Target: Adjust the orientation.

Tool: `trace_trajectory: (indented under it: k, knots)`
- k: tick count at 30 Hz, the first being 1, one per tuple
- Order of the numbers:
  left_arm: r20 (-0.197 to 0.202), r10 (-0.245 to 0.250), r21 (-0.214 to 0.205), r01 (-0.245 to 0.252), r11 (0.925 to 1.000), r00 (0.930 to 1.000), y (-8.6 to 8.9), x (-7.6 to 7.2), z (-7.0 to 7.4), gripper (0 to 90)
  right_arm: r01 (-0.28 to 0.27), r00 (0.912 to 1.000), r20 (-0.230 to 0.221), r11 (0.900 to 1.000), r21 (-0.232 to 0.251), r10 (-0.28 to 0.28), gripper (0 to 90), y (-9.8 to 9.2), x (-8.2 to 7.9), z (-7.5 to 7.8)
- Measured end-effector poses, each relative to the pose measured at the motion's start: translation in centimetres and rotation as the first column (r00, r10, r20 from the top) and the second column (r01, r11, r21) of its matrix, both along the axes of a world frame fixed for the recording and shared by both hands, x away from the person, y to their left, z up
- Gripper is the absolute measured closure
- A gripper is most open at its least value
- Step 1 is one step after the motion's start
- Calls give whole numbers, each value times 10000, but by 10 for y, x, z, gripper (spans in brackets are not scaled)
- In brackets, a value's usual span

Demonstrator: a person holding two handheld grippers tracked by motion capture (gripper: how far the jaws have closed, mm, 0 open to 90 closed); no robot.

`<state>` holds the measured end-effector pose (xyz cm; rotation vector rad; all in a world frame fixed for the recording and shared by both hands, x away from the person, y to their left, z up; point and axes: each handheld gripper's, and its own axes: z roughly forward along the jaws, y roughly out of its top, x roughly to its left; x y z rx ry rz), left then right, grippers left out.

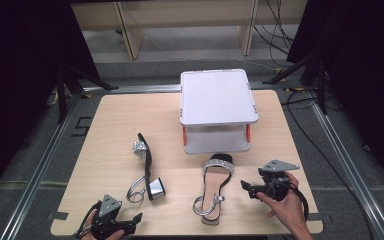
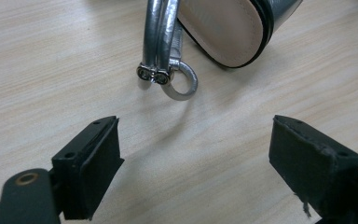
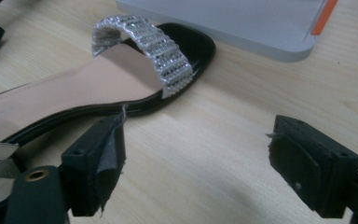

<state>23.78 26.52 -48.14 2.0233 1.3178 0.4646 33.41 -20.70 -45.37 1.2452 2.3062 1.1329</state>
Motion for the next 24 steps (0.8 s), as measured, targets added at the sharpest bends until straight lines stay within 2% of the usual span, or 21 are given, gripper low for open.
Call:
trace_trajectory:
  k: [2, 3, 4, 6, 7, 8, 10, 12, 13, 15, 18, 19, 20, 21, 22, 23, 24]
  knots:
    - [-28, -38, -13, 38, 10000, 10000, 0, 0, 0, 158, -58, 9999, 105, 10000, -33, 59, 204, 1, -1, 2]
    - [2, 17, 17, -17, 10000, 10000, 0, 0, 0, 158, -17, 9998, 218, 9998, -211, 22, 209, 1, -2, 3]
    - [6, 11, 24, -11, 10000, 10000, 0, 0, 0, 158, -109, 9999, 129, 9999, -44, 110, 213, 2, -2, 3]
    - [-29, -40, -12, 40, 10000, 10000, 0, 0, 0, 158, -144, 9998, 128, 9999, -76, 145, 233, 2, -3, 4]
    - [12, 6, 23, -6, 10000, 10000, 0, 0, 0, 158, -114, 9999, -57, 9998, 165, 115, 254, 4, -5, 5]
    - [6, -19, 13, 19, 10000, 10000, 0, 0, 0, 158, -208, 9997, -103, 9995, 218, 210, 261, 5, -6, 5]
    - [-25, -35, -33, 35, 10000, 10000, 1, 0, 1, 158, -476, 9988, 115, 9988, 118, 475, 276, 7, -7, 7]
    - [7, 7, -285, -6, 9996, 10000, -1, -1, 1, 158, -860, 9961, 223, 9963, 64, 858, 348, 10, -9, 10]
    - [-22, -114, -135, 113, 9998, 9999, 1, 0, 1, 158, -1040, 9945, 149, 9945, 98, 1039, 373, 13, -12, 11]
    - [-7, -141, -90, 141, 9999, 9999, 1, 0, 1, 158, -1651, 9861, 209, 9863, 49, 1650, 462, 19, -15, 12]
    - [-50, -166, -25, 166, 9999, 9998, 2, 0, 1, 158, -2308, 9728, 205, 9730, -35, 2309, 526, 31, -24, 14]
    - [-17, -42, -191, 42, 9998, 10000, 1, -1, 1, 158, -2617, 9646, 322, 9651, -74, 2618, 547, 34, -25, 14]
    - [-17, -42, -191, 42, 9998, 10000, 1, -1, 1, 158, -2617, 9646, 322, 9651, -74, 2618, 547, 34, -25, 14]
    - [9, -161, -70, 161, 9998, 9999, 2, 0, 1, 158, -2849, 9582, 255, 9585, -66, 2850, 572, 38, -28, 14]
    - [48, -19, -253, 20, 9997, 10000, 0, 0, 0, 158, -3065, 9518, 135, 9519, -6, 3065, 596, 41, -30, 14]
    - [27, -5, -249, 6, 9997, 10000, 0, 0, 1, 158, -3381, 9411, 7, 9411, -78, 3381, 634, 46, -34, 14]
    - [-7, -82, -104, 82, 9999, 10000, 1, -1, 1, 158, -3462, 9382, -81, 9379, -225, 3461, 642, 47, -36, 14]
